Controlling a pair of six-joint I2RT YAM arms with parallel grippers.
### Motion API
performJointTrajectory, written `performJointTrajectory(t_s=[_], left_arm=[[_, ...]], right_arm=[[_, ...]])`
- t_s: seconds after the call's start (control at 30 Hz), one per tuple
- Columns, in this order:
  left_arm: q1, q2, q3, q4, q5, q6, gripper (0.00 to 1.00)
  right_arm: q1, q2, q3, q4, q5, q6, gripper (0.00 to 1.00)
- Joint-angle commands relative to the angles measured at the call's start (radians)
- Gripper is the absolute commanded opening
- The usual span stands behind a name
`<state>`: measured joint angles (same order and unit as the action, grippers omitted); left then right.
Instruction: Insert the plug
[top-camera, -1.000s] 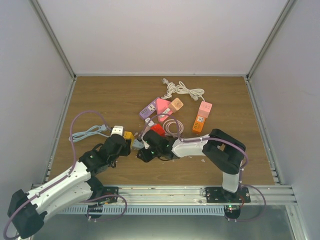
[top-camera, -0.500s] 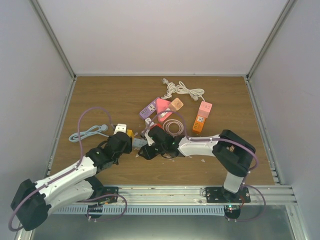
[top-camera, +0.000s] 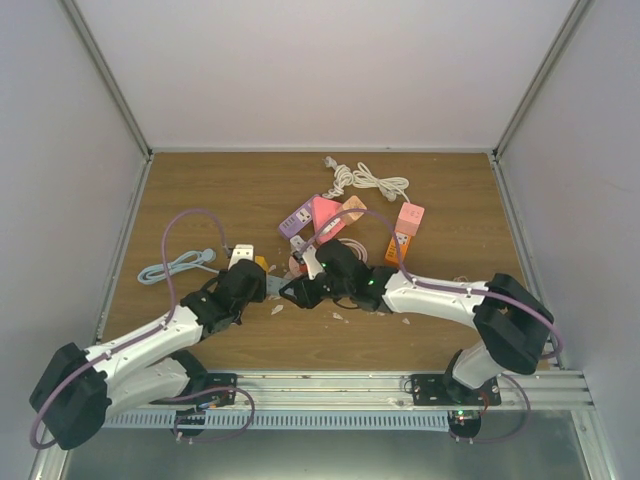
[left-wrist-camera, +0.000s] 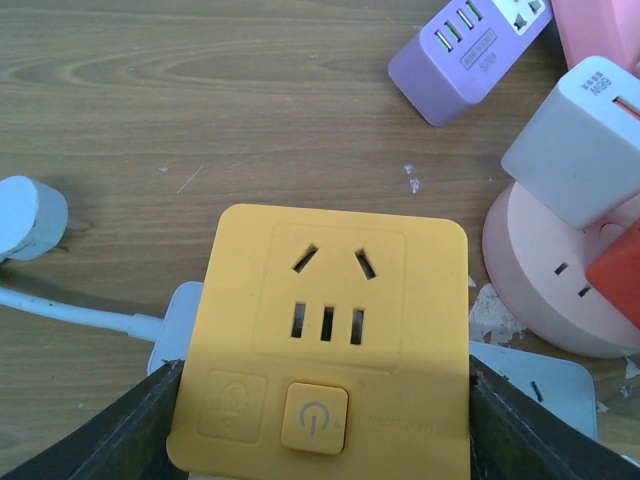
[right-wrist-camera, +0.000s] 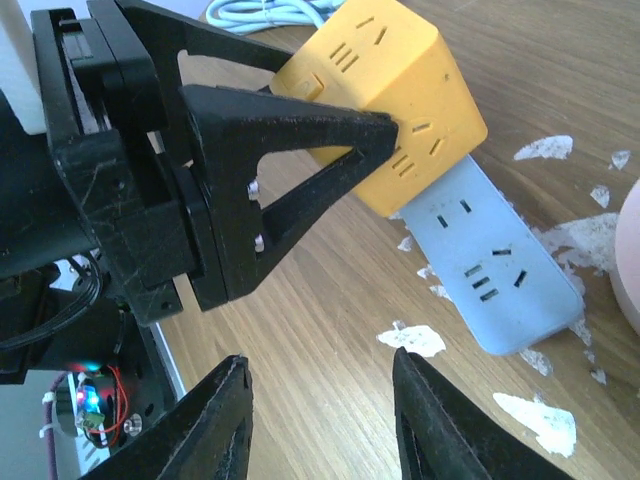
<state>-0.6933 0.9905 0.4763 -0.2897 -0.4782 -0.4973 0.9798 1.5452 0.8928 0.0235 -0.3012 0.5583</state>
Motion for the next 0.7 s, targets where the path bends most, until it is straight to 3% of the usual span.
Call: performJointTrajectory(t_s=[0.0, 0.4, 0.67], left_arm=[[0.006, 0.016, -0.003, 0.104, -0.016, -0.013, 0.34], [0.003, 0.12, 0.103, -0.098, 0.053, -0.072, 0.34], [0.003, 0.174, 0.063, -0.052, 0.108, -0.097, 0.39]], right_arm=[[-0.01, -0.027, -0.03, -0.004, -0.012, 0.009, 0.41], [-0.018, -0.058, -0.039, -0.016, -0.001, 0.014, 0.43], [-0.085, 0.003, -0.005, -0.011, -0.066, 0.087, 0.47]])
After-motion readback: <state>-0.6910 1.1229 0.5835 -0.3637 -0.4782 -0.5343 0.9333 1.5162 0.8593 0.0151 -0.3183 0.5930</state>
